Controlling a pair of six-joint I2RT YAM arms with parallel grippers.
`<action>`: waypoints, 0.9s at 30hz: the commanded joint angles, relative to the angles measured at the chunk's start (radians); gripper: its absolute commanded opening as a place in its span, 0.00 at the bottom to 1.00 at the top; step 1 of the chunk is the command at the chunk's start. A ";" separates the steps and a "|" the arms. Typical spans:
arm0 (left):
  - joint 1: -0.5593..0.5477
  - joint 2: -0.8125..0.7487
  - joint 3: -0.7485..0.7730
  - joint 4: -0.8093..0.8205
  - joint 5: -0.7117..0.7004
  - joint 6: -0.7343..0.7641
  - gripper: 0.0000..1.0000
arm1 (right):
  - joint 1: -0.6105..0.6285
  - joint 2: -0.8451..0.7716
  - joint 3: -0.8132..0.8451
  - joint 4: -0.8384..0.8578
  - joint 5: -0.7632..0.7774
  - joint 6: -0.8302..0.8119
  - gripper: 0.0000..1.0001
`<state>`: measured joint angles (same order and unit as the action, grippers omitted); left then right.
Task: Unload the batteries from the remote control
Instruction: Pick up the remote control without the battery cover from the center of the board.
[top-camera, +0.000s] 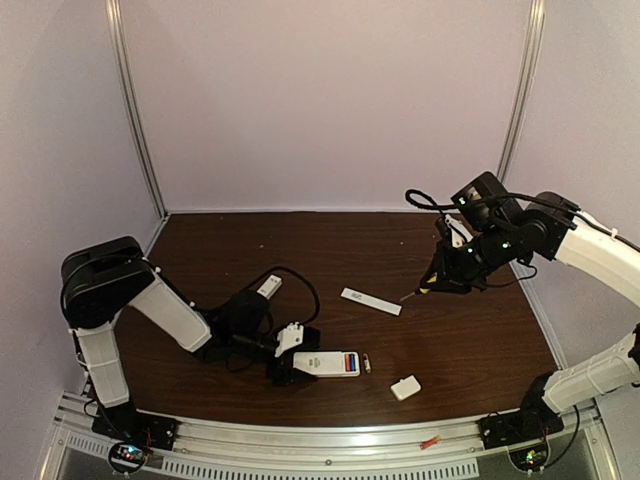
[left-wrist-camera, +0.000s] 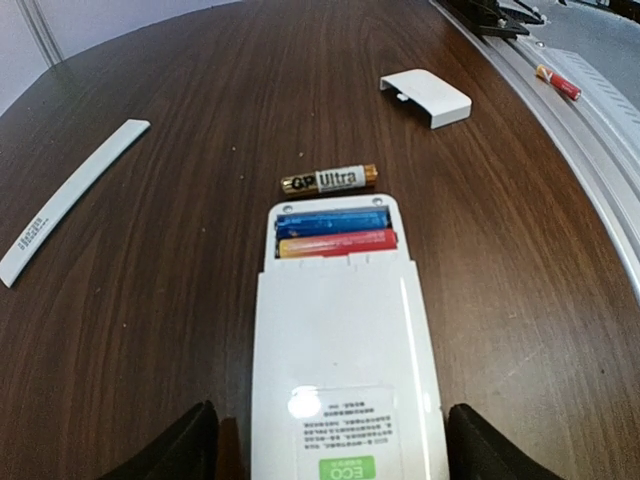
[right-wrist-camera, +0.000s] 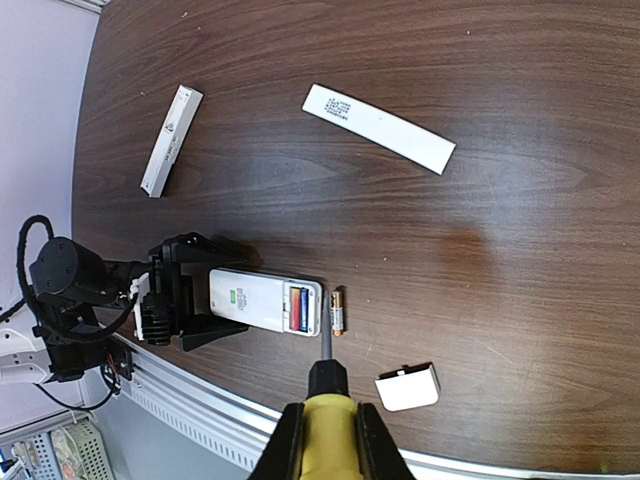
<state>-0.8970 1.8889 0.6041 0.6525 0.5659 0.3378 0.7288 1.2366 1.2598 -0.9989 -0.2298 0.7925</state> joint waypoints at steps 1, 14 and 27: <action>-0.008 0.048 0.020 -0.082 -0.059 0.002 0.77 | 0.001 -0.016 0.012 0.000 0.009 0.008 0.00; -0.008 0.022 0.057 -0.170 -0.037 0.002 0.40 | 0.001 -0.038 -0.007 -0.005 0.007 0.008 0.00; -0.008 -0.135 0.111 -0.350 -0.089 0.059 0.00 | 0.001 -0.030 0.018 -0.004 0.022 -0.058 0.00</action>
<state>-0.9070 1.8153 0.6804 0.3962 0.5251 0.3637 0.7288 1.2152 1.2587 -0.9989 -0.2295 0.7708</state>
